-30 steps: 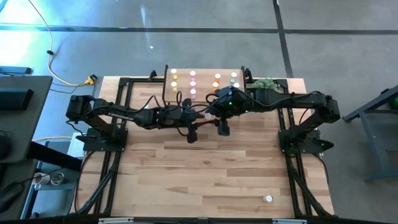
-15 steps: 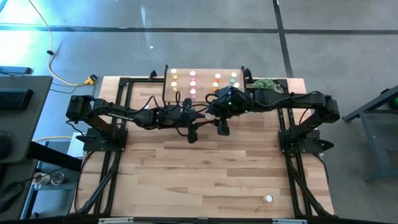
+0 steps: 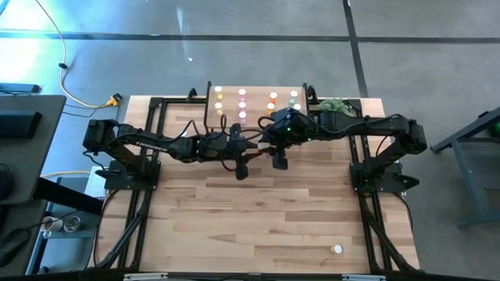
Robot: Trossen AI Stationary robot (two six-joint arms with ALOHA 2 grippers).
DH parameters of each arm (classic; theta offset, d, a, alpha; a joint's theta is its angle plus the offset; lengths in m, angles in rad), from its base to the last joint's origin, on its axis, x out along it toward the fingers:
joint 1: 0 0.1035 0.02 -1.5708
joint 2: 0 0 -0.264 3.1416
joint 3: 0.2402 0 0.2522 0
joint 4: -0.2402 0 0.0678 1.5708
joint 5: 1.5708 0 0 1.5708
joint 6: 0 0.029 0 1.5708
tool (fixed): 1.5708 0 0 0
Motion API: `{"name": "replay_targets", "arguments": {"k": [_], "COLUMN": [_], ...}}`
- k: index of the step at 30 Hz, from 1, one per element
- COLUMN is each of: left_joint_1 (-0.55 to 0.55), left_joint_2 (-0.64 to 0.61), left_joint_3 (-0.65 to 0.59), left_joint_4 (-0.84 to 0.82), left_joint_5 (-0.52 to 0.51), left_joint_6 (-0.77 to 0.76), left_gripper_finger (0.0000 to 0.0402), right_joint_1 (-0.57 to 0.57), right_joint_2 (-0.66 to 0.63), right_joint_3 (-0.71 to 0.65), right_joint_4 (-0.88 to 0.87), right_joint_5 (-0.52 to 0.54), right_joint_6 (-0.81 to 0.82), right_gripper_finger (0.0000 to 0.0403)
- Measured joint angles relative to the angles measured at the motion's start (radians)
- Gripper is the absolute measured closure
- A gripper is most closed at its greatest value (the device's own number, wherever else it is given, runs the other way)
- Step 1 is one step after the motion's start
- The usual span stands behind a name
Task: Pick and place medicine bottles onto shelf by color
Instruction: Put the orange pill bottle on the shelf aligned with the other orange pill bottles
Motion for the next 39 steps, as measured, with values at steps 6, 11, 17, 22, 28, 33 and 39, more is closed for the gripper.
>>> {"name": "replay_targets", "arguments": {"k": [6,11,17,22,28,33,39], "left_joint_1": [0.000,0.000,0.000,0.000,0.000,0.000,0.000], "left_joint_2": [0.000,0.000,0.000,0.000,0.000,0.000,0.000], "left_joint_3": [-0.001,-0.001,-0.001,-0.001,-0.001,-0.001,-0.001], "left_joint_4": [0.010,0.011,0.011,-0.001,-0.053,-0.080,-0.102], "left_joint_5": [-0.006,-0.009,-0.010,-0.013,-0.125,-0.196,-0.172], "left_joint_6": [0.000,0.007,0.028,0.027,0.026,-0.002,-0.007], "left_gripper_finger": [0.0302,0.0302,0.0288,0.0254,0.0212,0.0198,0.0199], "right_joint_1": [-0.004,-0.007,-0.007,-0.007,-0.007,-0.016,-0.082], "right_joint_2": [0.000,0.000,0.000,0.001,0.001,0.001,0.001], "right_joint_3": [0.000,0.000,0.000,0.000,0.000,0.000,0.000], "right_joint_4": [0.000,-0.001,-0.002,-0.008,-0.035,-0.084,-0.098], "right_joint_5": [0.001,0.001,0.001,0.007,0.109,0.192,0.200], "right_joint_6": [0.005,0.007,0.009,0.010,0.023,0.029,0.008], "right_gripper_finger": [0.0295,0.0295,0.0295,0.0296,0.0296,0.0296,0.0296]}}
